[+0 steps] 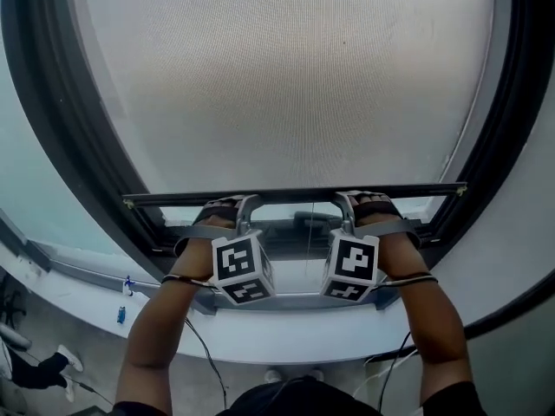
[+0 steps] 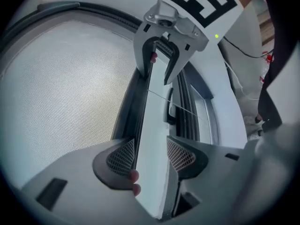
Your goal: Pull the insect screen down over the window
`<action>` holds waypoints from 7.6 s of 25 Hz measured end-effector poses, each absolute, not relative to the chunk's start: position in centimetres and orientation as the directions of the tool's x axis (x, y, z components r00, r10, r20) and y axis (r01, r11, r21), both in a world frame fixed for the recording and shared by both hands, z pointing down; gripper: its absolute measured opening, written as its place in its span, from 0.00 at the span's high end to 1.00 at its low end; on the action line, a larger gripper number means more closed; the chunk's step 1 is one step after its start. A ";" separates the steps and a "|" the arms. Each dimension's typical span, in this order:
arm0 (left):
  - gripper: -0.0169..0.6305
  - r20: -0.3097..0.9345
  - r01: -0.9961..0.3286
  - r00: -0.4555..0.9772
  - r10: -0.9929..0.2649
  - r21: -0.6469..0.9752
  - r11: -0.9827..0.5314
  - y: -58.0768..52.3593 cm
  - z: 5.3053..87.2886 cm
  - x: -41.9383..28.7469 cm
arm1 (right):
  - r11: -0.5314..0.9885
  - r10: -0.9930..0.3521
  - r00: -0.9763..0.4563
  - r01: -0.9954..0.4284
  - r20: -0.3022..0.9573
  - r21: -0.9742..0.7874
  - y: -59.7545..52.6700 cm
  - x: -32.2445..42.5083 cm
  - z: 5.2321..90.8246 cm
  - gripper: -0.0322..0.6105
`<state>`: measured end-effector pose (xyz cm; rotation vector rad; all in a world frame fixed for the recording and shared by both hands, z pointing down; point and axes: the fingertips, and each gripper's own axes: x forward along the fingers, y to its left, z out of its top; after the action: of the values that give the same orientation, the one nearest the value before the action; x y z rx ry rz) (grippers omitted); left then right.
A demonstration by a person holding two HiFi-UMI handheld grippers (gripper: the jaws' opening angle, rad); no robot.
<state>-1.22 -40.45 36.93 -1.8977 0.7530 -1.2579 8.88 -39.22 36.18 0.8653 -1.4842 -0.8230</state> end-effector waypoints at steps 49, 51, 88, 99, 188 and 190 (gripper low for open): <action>0.64 0.710 -0.079 0.302 -0.636 -0.646 -0.759 -38.3 53.8 -1.2 | 0.643 -0.764 -0.046 -0.135 0.643 0.754 -37.6 8.5 53.0 0.66; 0.64 0.698 -0.093 0.312 -0.645 -0.653 -0.752 -38.3 53.3 -0.9 | 0.640 -0.767 -0.050 -0.135 0.640 0.756 -37.6 8.5 52.9 0.66; 0.64 0.684 -0.063 0.271 -0.678 -0.690 -0.721 -38.5 54.3 -1.3 | 0.624 -0.779 -0.036 -0.138 0.626 0.769 -37.8 8.4 53.6 0.66; 0.72 0.685 -0.082 0.283 -0.672 -0.681 -0.728 -39.3 54.2 -1.2 | 0.605 -0.794 -0.016 -0.117 0.608 0.787 -38.8 8.5 53.6 0.71; 0.97 -0.039 -0.837 0.547 -0.836 -0.010 -0.547 -12.8 43.2 -9.3 | 0.127 -0.991 -0.131 -0.986 -0.036 0.105 -9.3 5.5 42.3 0.95; 0.97 -0.034 -0.837 0.548 -0.836 -0.008 -0.548 -11.7 43.4 -8.9 | 0.121 -0.992 -0.125 -0.988 -0.033 0.097 -8.0 6.1 42.6 0.95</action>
<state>-8.94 -11.70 43.35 -2.7426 1.4823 0.0411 6.06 -7.98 42.55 2.0522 -2.3223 -0.1469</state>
